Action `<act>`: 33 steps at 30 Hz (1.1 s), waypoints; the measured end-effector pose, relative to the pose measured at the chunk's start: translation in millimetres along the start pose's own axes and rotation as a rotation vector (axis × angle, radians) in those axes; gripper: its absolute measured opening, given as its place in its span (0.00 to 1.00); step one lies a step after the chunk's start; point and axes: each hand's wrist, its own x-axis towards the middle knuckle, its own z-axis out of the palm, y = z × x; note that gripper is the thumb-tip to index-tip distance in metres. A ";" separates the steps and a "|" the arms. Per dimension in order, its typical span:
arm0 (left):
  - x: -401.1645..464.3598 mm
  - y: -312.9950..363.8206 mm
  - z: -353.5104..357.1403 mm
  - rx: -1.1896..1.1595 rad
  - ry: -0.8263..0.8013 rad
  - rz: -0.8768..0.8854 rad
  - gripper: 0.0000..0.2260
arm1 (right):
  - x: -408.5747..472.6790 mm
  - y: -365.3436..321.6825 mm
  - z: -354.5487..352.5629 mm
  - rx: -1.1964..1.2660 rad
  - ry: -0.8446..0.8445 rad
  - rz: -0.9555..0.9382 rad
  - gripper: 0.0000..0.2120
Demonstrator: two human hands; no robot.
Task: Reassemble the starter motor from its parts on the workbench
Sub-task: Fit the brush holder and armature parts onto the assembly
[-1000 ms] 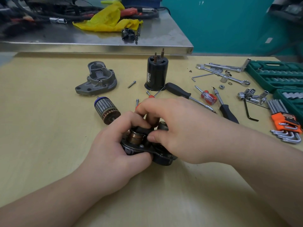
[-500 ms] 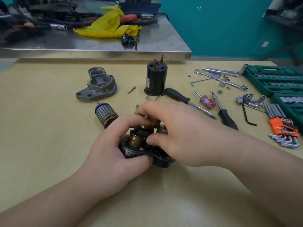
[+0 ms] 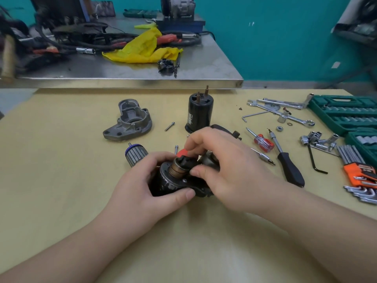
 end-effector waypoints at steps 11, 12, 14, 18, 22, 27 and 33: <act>0.9 -2.4 0.5 0.136 0.069 0.005 0.26 | -5.3 27.8 29.3 -0.008 0.258 -0.379 0.10; 0.9 -2.6 0.5 0.147 0.067 0.010 0.25 | -6.1 29.6 32.0 0.014 0.285 -0.395 0.10; 0.8 -2.3 0.2 0.169 0.068 0.018 0.25 | -6.9 33.4 33.8 0.066 0.375 -0.433 0.10; -1.7 0.6 2.1 0.189 0.073 0.008 0.23 | -4.9 40.8 29.9 0.244 0.580 -0.391 0.13; -2.3 -2.4 4.5 0.167 0.051 -0.038 0.25 | 1.7 47.5 31.6 0.523 0.674 -0.087 0.15; 1.3 -2.2 7.3 0.107 0.072 -0.090 0.25 | 2.8 50.4 33.6 0.661 0.513 0.096 0.09; -0.4 -4.2 8.7 0.075 0.068 -0.112 0.26 | 0.2 45.1 33.9 0.643 0.480 0.146 0.11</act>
